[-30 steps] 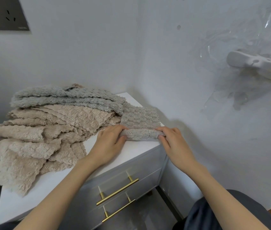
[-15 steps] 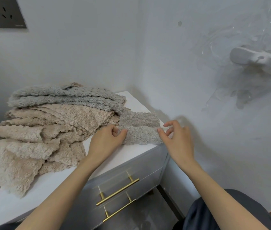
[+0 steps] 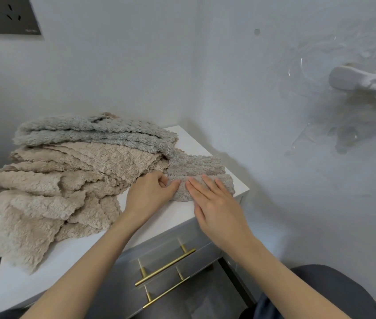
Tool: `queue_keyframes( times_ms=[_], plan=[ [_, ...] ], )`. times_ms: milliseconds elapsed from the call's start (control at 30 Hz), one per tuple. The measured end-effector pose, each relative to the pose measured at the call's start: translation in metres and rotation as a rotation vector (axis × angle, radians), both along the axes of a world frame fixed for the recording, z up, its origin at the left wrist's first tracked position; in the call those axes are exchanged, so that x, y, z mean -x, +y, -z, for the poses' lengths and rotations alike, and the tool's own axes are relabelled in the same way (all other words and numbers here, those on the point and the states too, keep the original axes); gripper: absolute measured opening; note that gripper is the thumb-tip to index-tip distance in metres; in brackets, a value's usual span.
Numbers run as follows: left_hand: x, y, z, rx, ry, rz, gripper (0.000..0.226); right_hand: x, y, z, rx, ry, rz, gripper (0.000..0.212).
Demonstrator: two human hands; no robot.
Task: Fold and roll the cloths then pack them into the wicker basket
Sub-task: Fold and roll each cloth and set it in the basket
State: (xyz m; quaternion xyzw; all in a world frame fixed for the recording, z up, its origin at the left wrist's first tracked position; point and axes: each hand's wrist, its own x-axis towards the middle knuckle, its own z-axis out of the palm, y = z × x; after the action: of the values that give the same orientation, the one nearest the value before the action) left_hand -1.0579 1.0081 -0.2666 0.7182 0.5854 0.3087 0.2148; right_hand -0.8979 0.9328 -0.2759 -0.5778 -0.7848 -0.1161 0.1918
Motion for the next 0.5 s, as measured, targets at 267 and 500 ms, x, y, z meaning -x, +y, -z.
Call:
queue_keyframes(
  times_ms=[267, 500],
  plan=[
    [0.002, -0.006, -0.001, -0.246, -0.028, 0.034, 0.018, -0.031, -0.004, -0.004, -0.043, -0.047, 0.143, 0.038],
    [0.017, -0.008, -0.002, -0.325, 0.177, 0.339, 0.036, -0.054, 0.004, -0.007, 0.126, 0.104, 0.050, 0.045]
  ],
)
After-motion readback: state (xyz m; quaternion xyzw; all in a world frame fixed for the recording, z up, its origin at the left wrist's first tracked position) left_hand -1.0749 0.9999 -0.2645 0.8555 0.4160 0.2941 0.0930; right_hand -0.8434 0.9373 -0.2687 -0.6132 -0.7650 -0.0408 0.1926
